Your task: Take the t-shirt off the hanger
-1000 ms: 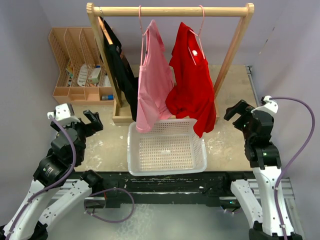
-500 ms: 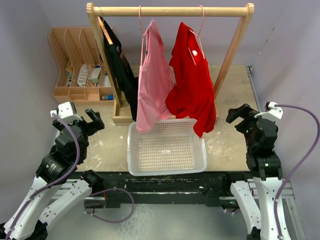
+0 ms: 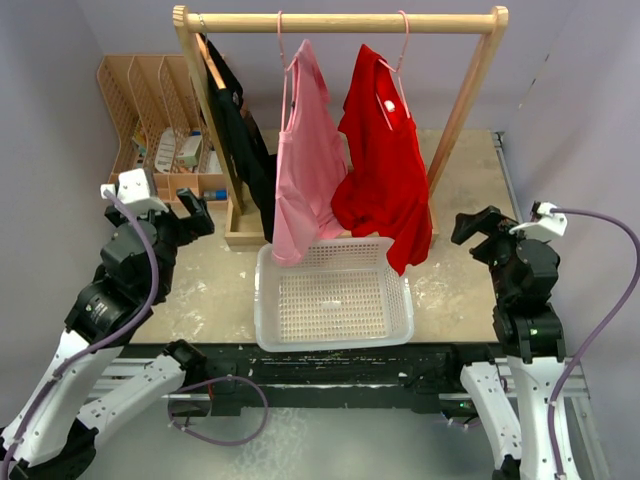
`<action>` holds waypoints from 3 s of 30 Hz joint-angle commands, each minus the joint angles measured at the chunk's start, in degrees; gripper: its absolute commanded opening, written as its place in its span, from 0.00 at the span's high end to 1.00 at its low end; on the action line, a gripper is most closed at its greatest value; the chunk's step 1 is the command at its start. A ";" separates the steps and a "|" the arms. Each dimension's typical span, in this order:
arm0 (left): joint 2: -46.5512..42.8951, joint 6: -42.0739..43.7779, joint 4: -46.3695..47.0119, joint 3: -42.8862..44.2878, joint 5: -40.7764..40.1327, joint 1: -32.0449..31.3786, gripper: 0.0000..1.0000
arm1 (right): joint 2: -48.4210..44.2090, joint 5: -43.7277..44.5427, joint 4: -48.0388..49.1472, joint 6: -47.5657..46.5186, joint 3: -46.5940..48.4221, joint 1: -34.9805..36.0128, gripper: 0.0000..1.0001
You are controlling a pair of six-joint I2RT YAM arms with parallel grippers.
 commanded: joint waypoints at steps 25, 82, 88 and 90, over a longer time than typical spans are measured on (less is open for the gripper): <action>25.18 6.53 7.97 39.49 4.89 -0.15 0.04 | 2.93 0.30 2.39 -1.86 3.83 0.09 0.06; 53.45 7.07 8.58 61.70 -6.04 0.07 0.34 | 2.78 -10.34 0.28 1.35 0.62 0.09 0.05; 52.87 7.60 10.13 59.88 -8.01 0.03 0.34 | 3.32 -10.91 0.63 1.39 0.23 0.09 0.05; 52.22 7.67 11.20 58.95 -8.25 0.03 0.34 | 3.58 -11.08 0.71 1.41 0.22 0.09 0.05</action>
